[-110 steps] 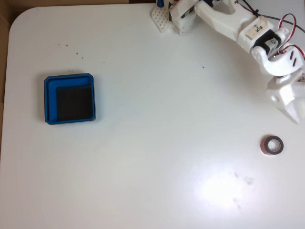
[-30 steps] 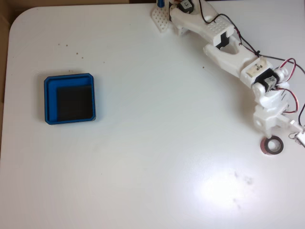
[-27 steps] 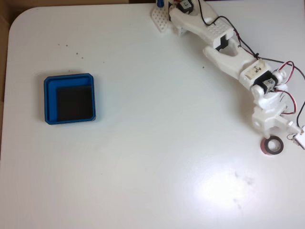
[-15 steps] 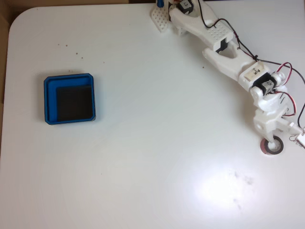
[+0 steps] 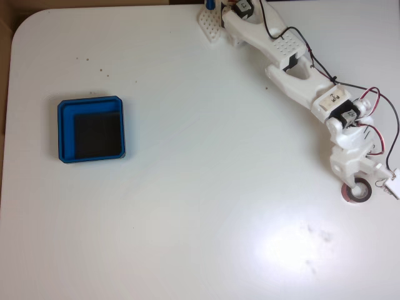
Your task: Pick the red roll and drop it in the blue box
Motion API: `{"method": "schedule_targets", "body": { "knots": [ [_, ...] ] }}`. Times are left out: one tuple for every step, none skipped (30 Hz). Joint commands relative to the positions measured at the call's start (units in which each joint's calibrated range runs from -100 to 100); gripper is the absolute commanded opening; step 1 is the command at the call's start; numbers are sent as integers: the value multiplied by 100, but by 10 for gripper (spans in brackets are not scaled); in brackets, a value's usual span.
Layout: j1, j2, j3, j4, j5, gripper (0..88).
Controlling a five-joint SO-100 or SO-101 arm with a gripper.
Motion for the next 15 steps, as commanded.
{"method": "schedule_targets", "body": {
  "knots": [
    [-42,-88,-447,-117,16,200],
    [-81,-88,-447,-125,16,200],
    [-110,-88,-456,-125,16,200],
    [-120,-80,-456,-125,16,200],
    [-130,-80,-447,-125,16,200],
    [-149,-80,-456,-125,16,200],
    [-179,-80,-456,-125,16,200],
    [-198,-80,-456,-125,7,200],
    [-208,-80,-465,-125,7,200],
    [-218,-80,-465,-125,7,200],
    [-218,-80,-456,-125,7,200],
    [-228,-80,-447,-125,7,200],
    [-228,-80,-447,-125,7,200],
    [-228,-80,-447,-125,7,200],
    [-228,-80,-447,-125,7,200]
  ]
}}
